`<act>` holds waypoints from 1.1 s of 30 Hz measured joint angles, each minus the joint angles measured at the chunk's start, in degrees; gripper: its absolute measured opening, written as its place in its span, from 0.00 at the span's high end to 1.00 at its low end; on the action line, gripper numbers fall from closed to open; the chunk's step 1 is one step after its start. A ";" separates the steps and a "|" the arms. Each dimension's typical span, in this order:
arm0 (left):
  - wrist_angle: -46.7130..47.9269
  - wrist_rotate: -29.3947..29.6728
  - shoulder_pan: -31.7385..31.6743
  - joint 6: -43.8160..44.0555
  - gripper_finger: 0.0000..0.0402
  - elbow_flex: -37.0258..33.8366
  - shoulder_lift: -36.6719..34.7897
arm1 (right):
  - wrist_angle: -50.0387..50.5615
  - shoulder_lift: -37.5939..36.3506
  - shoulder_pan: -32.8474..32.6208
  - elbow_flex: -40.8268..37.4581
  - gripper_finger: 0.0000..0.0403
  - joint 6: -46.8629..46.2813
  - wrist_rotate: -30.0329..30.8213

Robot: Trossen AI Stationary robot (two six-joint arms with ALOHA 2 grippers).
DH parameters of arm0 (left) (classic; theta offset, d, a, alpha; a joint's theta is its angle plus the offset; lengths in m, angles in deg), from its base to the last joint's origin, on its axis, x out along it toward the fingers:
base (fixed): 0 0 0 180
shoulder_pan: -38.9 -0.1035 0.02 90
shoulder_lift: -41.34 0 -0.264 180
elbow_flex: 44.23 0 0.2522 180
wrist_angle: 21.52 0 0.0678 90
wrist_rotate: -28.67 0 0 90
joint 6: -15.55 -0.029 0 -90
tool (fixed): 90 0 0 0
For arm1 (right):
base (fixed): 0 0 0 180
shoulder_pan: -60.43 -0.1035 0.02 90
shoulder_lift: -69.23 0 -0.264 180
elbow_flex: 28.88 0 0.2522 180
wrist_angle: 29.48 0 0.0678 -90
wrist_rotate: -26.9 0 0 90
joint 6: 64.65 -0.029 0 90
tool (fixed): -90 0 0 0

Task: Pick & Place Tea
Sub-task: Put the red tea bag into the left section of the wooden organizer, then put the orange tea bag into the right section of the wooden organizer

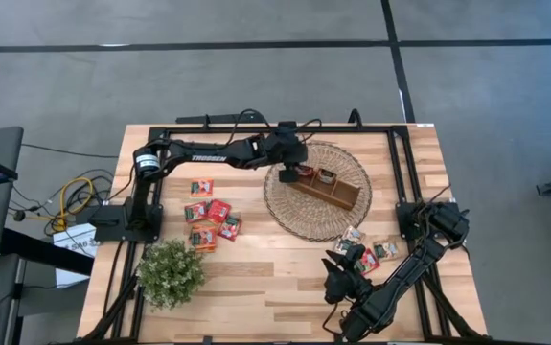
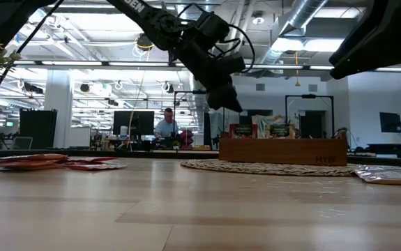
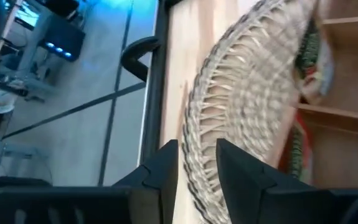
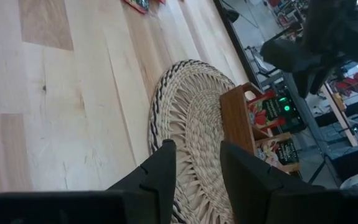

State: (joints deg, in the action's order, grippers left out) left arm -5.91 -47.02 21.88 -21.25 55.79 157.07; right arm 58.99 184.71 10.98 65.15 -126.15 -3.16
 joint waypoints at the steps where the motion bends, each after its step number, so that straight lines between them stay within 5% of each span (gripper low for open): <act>1: 1.49 -0.71 0.34 0.04 0.76 0.00 -0.59 | -0.05 0.00 0.00 0.00 0.71 0.00 -0.04; 7: 13.72 -13.77 2.65 4.47 0.84 0.07 -2.91 | -0.39 0.00 0.00 0.00 0.71 0.00 -0.39; 9: 14.81 -14.02 3.06 4.96 0.89 0.02 -1.78 | -0.39 0.00 0.00 0.00 0.71 -0.02 -0.43; 13: 11.24 -7.55 2.79 4.85 0.99 -0.02 1.82 | -0.65 0.00 0.00 0.02 0.71 -0.02 -0.39; 23: 1.96 3.80 2.50 -0.55 1.00 0.00 4.60 | -0.22 0.00 0.00 0.00 0.71 0.02 -0.39; 33: 16.03 18.75 10.81 -2.08 1.00 -0.02 -7.09 | -1.75 0.00 -0.39 0.01 0.71 -0.02 -0.49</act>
State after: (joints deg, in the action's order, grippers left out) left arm 10.11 -28.27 32.69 -23.33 55.77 149.98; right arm 57.25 184.71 10.59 65.16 -126.17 -3.66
